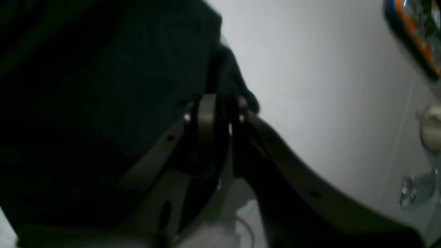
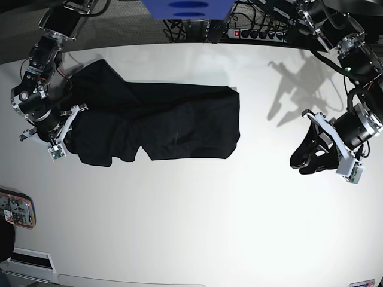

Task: Fold the T-shirt properly
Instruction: 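Reposition the right gripper along the bundle's end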

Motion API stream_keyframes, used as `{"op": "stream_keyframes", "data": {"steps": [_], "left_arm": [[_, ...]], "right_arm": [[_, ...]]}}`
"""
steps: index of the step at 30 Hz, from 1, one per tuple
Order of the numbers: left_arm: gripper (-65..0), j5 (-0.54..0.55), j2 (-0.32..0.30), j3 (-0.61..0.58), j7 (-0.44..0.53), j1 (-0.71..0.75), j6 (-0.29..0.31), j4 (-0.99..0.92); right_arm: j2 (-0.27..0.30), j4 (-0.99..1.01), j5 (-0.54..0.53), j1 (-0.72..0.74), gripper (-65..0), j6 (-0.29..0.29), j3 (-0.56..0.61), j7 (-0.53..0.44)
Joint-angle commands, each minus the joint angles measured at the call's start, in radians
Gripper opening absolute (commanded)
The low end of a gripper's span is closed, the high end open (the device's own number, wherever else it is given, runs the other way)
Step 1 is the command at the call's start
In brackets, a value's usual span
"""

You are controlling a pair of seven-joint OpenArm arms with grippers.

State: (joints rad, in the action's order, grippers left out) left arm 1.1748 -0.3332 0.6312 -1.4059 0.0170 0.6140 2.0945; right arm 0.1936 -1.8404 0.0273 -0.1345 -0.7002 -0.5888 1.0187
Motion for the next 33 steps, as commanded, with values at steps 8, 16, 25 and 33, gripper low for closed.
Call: {"op": "stream_keyframes", "data": {"steps": [8, 16, 25, 33], "left_arm": [[-48.3, 0.018, -0.017, 0.009, 0.010, -0.010, 0.002, 0.014], [-48.2, 0.018, -0.017, 0.009, 0.010, -0.016, 0.002, 0.014], [-48.2, 0.018, -0.017, 0.009, 0.010, -0.010, 0.002, 0.014], [-48.2, 0.018, -0.017, 0.008, 0.010, -0.013, 0.002, 0.014]], "right_arm": [[0.016, -0.018, 0.027, 0.023, -43.6, 0.002, -0.047, -0.047], [0.019, -0.020, 0.115, 0.029, -23.1, 0.002, 0.013, -0.131], [0.016, -0.017, -0.154, 0.048, -22.0, 0.002, -0.211, 0.024], [-0.030, 0.020, -0.306, 0.206, -22.0, 0.002, -0.489, 0.190]]}}
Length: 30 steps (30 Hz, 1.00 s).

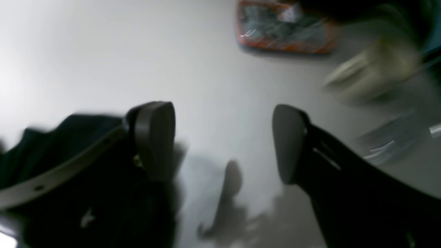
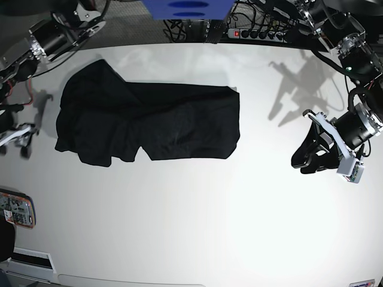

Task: Fold the T-shirt properly
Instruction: 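Reposition the right gripper along the bundle's end, then grasp the bundle end with the right gripper and lift it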

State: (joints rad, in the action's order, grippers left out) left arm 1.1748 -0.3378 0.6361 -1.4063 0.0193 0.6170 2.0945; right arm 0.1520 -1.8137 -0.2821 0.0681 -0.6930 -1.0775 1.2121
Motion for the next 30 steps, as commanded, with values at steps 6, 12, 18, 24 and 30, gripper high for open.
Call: {"op": "stream_keyframes", "data": {"steps": [6, 12, 18, 24, 30], "left_arm": [[-48.2, 0.018, -0.013, 0.006, 0.010, -0.011, -0.001, 0.014], [-48.2, 0.018, -0.013, 0.006, 0.010, -0.009, -0.001, 0.014], [-48.2, 0.018, -0.013, 0.001, 0.010, -0.015, -0.001, 0.013], [-48.2, 0.018, -0.013, 0.003, 0.010, -0.012, -0.001, 0.013], [-48.2, 0.018, -0.013, 0.004, 0.010, -0.011, -0.001, 0.013]], "right_arm": [[0.013, 0.188, -0.294, -0.004, -22.0, -0.005, -0.002, 0.067], [0.013, 0.268, -0.388, -0.031, -22.0, -0.005, -0.002, 0.061], [0.013, 0.269, -0.210, -0.054, -22.0, -0.005, 0.004, -0.012], [0.013, 0.306, -0.136, -0.089, -22.0, -0.005, 0.007, -0.036], [0.013, 0.400, -0.136, -0.096, -22.0, -0.005, 0.015, -0.028]]}}
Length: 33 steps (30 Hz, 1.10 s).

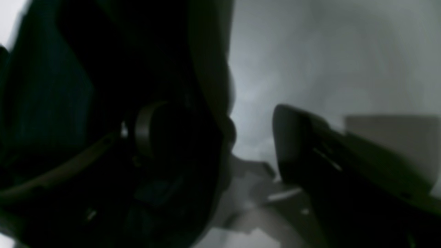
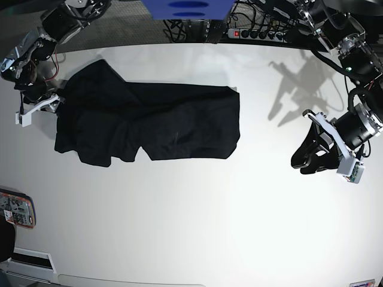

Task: Fold the T-shirt properly
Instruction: 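Grasp the bundle end with the right gripper and lift it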

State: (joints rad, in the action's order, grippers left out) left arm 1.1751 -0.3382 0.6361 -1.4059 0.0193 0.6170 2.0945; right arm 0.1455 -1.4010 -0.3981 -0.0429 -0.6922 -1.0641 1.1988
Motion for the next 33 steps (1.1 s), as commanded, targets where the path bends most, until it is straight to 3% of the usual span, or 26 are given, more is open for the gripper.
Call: {"op": "stream_keyframes", "data": {"steps": [1, 6, 16, 23, 29, 31, 33], "left_arm": [[-48.2, 0.018, -0.012, 0.004, 0.010, -0.011, -0.001, 0.013], [-48.2, 0.018, -0.012, 0.003, 0.010, -0.011, -0.001, 0.013], [-48.2, 0.018, -0.012, 0.004, 0.010, -0.011, -0.001, 0.013], [-48.2, 0.018, -0.012, 0.003, 0.010, -0.014, -0.001, 0.013], [-48.2, 0.018, -0.012, 0.006, 0.010, -0.011, -0.001, 0.013], [-48.2, 0.018, -0.012, 0.006, 0.010, -0.011, -0.001, 0.013], [-48.2, 0.018, -0.012, 0.006, 0.010, -0.011, -0.001, 0.013]], "right_arm": [[0.019, -0.008, -0.020, 0.011, -22.0, -0.006, 0.020, -0.020], [0.016, -0.007, -0.020, -0.039, -22.0, -0.006, 0.114, -0.023], [0.012, -0.007, -0.026, -0.036, -22.0, -0.006, 0.126, -0.010], [-0.005, -0.028, -0.112, -0.036, -22.0, -0.006, 0.295, 0.002], [-0.005, -0.024, -0.112, -0.033, -22.2, -0.006, 0.310, 0.000], [-0.005, -0.024, -0.112, -0.033, -26.4, -0.006, 0.310, 0.000], [-0.004, -0.024, -0.114, -0.033, -37.5, -0.006, 0.308, -0.001]]}}
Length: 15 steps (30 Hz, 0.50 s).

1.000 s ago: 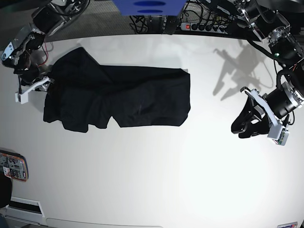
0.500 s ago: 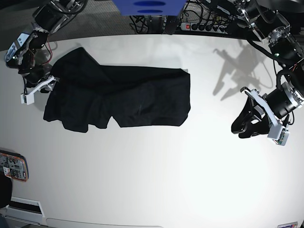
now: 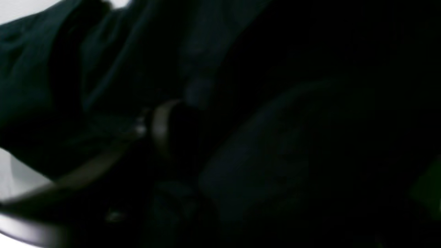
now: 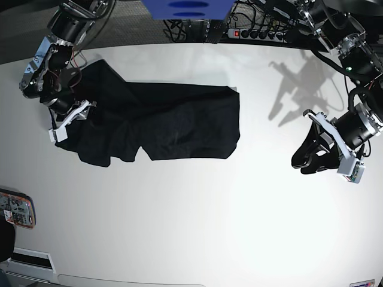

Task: Fold the T-shirt properly
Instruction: 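Grasp the bundle end with the right gripper and lift it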

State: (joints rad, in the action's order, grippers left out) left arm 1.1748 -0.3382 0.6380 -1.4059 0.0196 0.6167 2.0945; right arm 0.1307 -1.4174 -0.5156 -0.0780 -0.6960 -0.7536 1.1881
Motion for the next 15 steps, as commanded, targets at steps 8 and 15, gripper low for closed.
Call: {"op": "stream_keyframes", "data": {"steps": [8, 15], "left_arm": [[-48.2, 0.018, -0.012, 0.003, 0.010, -0.011, -0.001, 0.013], [-48.2, 0.018, -0.012, 0.004, 0.010, -0.011, -0.001, 0.013]], "right_arm": [[0.011, -0.007, 0.010, 0.004, -65.0, -0.002, -0.002, 0.009], [0.077, -0.095, 0.105, 0.054, -65.0, -0.002, 0.006, 0.011]]}}
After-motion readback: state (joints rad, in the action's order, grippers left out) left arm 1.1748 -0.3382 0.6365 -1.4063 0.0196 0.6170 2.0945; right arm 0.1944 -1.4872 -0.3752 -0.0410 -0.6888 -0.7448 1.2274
